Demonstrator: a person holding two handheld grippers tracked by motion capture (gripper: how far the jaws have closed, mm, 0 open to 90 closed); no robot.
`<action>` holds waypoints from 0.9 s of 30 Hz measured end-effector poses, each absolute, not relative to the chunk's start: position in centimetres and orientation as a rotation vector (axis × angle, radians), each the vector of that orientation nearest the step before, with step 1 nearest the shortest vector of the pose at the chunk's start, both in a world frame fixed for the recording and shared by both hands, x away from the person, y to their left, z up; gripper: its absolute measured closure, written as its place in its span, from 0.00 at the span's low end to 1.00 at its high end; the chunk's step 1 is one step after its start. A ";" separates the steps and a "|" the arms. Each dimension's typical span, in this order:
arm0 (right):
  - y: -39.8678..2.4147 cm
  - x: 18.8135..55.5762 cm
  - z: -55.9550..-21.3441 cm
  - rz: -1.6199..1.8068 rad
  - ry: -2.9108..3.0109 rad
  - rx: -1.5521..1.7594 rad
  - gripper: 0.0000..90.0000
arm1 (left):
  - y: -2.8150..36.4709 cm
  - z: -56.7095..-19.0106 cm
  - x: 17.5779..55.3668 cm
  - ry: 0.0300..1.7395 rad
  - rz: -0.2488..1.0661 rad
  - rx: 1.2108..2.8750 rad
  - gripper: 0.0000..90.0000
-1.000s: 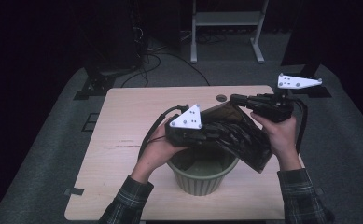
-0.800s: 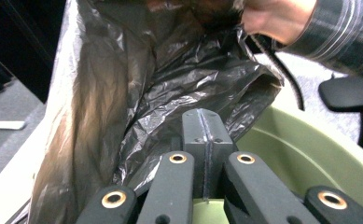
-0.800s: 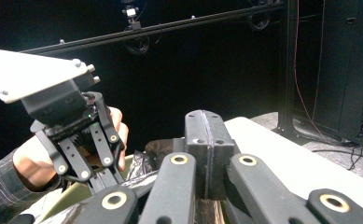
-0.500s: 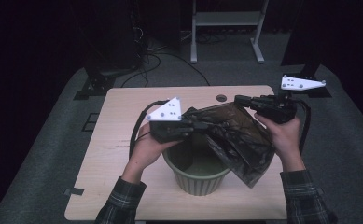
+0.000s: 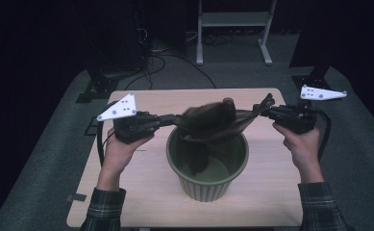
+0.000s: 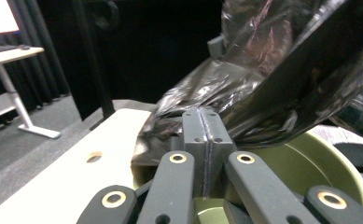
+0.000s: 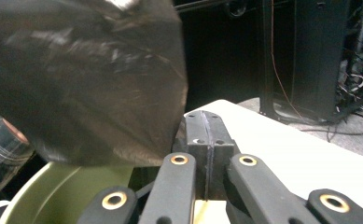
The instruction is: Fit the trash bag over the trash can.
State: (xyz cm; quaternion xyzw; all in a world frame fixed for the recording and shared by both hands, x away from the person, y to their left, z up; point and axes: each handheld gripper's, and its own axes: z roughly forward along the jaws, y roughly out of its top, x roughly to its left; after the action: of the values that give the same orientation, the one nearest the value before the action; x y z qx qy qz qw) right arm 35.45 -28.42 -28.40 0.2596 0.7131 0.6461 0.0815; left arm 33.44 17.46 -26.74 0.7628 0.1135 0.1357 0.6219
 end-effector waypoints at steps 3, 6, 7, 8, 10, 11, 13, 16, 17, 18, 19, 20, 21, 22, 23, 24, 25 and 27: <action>-29.1 35.3 -28.8 1.919 2.132 0.796 1.00 | 18.9 -27.1 33.4 0.297 0.317 1.738 1.00; -29.9 35.1 -29.2 1.910 2.127 0.822 1.00 | 20.0 -27.7 33.5 0.327 0.315 1.729 1.00; -30.2 35.0 -29.3 1.906 2.128 0.832 1.00 | 20.3 -27.8 33.5 0.337 0.313 1.729 1.00; -30.5 35.0 -29.5 1.902 2.124 0.836 1.00 | 20.6 -28.0 33.5 0.345 0.316 1.728 1.00; -30.9 34.9 -29.7 1.901 2.120 0.854 1.00 | 21.1 -28.4 33.5 0.362 0.313 1.728 1.00; -31.1 34.9 -29.8 1.899 2.119 0.862 1.00 | 21.3 -28.5 33.5 0.367 0.313 1.730 1.00; -31.5 34.8 -30.0 1.892 2.114 0.873 1.00 | 21.7 -28.8 33.4 0.382 0.312 1.735 1.00; -32.3 34.7 -30.3 1.886 2.103 0.894 1.00 | 22.4 -29.2 33.4 0.404 0.320 1.733 1.00; -32.6 34.7 -30.4 1.886 2.096 0.900 1.00 | 22.6 -29.3 33.4 0.414 0.320 1.730 1.00; -32.9 34.6 -30.4 1.885 2.091 0.908 1.00 | 22.9 -29.4 33.4 0.419 0.325 1.735 1.00; -33.2 34.6 -30.5 1.885 2.085 0.917 1.00 | 23.1 -29.5 33.3 0.426 0.328 1.733 1.00; -33.4 34.5 -30.6 1.883 2.078 0.923 1.00 | 23.4 -29.6 33.3 0.437 0.324 1.728 1.00; -33.7 34.4 -30.7 1.885 2.073 0.930 1.00 | 23.6 -29.7 33.3 0.443 0.326 1.728 1.00; -34.0 34.4 -30.8 1.883 2.069 0.935 1.00 | 23.8 -29.9 33.3 0.450 0.329 1.735 1.00; -34.2 34.3 -30.9 1.873 2.064 0.942 1.00 | 24.1 -30.1 33.3 0.460 0.332 1.743 1.00; -34.5 34.3 -31.0 1.868 2.063 0.948 1.00 | 24.4 -30.3 33.2 0.474 0.331 1.742 1.00; -34.8 34.2 -31.1 1.865 2.057 0.960 1.00 | 24.7 -30.6 33.2 0.485 0.331 1.740 1.00; -35.4 34.1 -31.5 1.856 2.050 0.981 1.00 | 25.3 -31.2 33.2 0.509 0.327 1.737 1.00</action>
State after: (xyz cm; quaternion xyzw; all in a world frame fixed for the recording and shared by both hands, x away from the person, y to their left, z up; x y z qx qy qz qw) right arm 34.12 -35.39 -31.49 0.3325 0.6950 0.6290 0.1036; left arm 33.24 25.33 -31.20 0.7511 0.2202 0.1413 0.6062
